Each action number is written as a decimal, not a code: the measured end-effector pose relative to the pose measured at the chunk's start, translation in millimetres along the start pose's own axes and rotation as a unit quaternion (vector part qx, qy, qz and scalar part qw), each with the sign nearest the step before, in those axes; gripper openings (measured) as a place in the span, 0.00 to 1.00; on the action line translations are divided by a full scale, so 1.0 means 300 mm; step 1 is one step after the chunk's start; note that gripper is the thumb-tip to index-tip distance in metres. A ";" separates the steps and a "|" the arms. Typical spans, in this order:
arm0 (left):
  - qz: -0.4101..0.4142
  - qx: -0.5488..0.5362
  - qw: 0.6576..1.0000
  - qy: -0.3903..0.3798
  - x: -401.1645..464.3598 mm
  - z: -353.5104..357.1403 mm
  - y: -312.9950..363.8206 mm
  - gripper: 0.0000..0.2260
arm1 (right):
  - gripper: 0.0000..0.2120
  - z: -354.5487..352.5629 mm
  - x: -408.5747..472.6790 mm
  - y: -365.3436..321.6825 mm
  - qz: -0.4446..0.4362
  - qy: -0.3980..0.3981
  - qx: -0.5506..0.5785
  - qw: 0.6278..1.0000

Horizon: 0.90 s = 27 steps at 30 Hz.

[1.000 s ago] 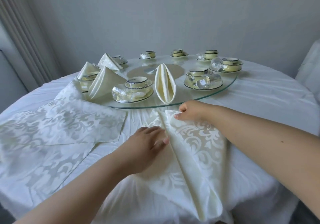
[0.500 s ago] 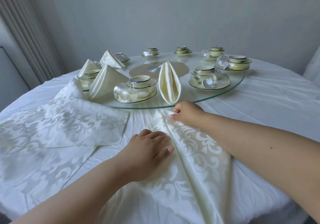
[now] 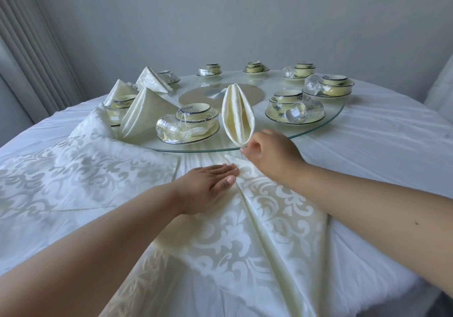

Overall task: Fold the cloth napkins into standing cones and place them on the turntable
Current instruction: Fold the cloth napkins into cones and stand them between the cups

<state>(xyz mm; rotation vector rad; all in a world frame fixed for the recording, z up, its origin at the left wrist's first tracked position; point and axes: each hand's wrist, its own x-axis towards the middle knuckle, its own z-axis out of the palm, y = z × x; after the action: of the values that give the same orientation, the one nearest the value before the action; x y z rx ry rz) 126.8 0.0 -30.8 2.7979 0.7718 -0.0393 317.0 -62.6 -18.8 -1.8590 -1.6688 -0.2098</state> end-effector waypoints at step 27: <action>0.002 -0.052 0.996 0.071 0.045 -0.005 -0.029 0.17 | 0.19 -0.172 -0.242 -0.096 -0.076 -0.277 0.224 0.931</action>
<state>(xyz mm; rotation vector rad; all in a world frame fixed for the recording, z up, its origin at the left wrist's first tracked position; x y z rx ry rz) 134.0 14.4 -32.5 2.7262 0.7772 0.1957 290.8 -151.3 -4.9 -1.5111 -2.0149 0.6457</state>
